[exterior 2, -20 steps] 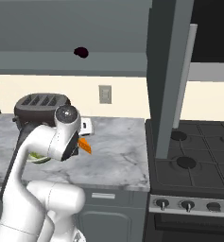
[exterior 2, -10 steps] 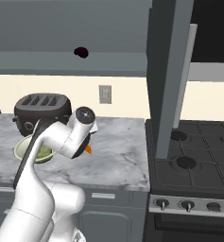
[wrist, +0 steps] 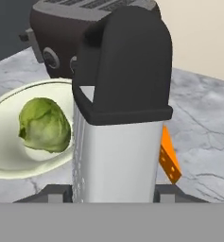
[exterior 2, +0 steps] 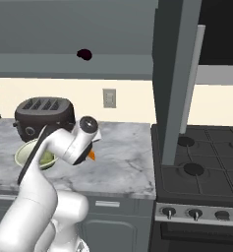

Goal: Pick the cheese from the fridge and the cheese grater from the cabinet and place them next to the salad bowl.

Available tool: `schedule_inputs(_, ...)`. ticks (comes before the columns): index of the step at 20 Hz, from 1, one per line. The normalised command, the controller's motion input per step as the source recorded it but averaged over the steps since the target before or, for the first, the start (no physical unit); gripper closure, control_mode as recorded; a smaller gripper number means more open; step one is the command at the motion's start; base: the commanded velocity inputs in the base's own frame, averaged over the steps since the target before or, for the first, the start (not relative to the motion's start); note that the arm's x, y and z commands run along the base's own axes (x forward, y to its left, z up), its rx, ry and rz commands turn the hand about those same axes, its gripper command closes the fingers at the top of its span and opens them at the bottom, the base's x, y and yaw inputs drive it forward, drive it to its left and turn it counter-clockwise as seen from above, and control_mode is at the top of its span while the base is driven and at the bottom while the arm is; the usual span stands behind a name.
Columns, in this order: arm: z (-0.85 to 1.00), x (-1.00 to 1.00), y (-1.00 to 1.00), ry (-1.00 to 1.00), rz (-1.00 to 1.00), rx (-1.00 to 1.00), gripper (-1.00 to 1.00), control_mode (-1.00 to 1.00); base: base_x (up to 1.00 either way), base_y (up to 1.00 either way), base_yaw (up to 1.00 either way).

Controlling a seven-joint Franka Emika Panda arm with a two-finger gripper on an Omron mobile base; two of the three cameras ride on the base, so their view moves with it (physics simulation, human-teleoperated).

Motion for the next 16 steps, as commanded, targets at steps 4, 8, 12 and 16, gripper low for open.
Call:
schedule_inputs(4,-0.43,0.54,0.06,0.00,0.00,0.00,1.00,-1.00,0.00,0.00,0.00)
schedule_inputs(8,-0.29,0.38,0.07,0.00,0.00,0.00,1.00,-1.00,0.00,0.00,0.00)
schedule_inputs(12,-0.22,0.09,0.01,0.00,0.00,0.01,1.00,-1.00,0.00,0.00,0.00)
schedule_inputs(16,-0.11,0.00,0.00,-0.01,0.02,0.06,1.00,-1.00,0.00,0.00,0.00)
